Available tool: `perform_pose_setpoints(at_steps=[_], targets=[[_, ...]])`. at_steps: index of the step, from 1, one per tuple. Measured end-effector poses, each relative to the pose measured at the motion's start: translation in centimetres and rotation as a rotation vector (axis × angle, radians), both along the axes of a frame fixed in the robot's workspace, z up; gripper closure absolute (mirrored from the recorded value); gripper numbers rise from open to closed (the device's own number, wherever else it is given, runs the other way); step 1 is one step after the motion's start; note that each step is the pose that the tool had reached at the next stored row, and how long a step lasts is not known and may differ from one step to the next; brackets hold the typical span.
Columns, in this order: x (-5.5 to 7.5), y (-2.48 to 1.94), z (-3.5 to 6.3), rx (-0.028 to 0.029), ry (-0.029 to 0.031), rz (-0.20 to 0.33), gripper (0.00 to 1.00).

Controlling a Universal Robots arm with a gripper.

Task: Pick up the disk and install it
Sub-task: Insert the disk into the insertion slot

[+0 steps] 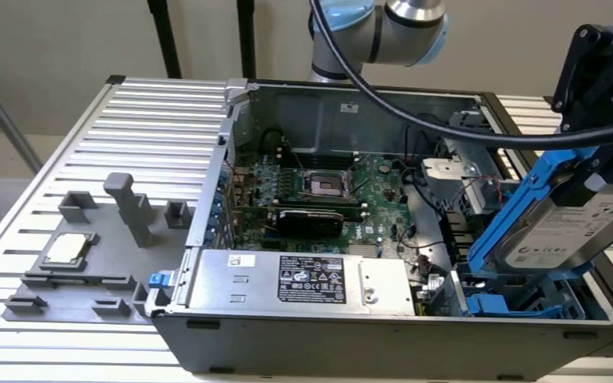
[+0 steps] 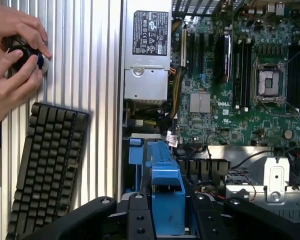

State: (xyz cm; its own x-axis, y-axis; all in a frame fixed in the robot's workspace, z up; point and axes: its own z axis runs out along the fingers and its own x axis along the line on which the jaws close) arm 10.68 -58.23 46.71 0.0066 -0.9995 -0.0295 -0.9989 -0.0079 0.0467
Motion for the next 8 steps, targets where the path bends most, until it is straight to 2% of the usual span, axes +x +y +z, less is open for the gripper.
perform_pose_setpoints(at_steps=[8], targets=[[0.1, -0.01, -1.32, 0.0002, 0.0, 0.0, 0.67]])
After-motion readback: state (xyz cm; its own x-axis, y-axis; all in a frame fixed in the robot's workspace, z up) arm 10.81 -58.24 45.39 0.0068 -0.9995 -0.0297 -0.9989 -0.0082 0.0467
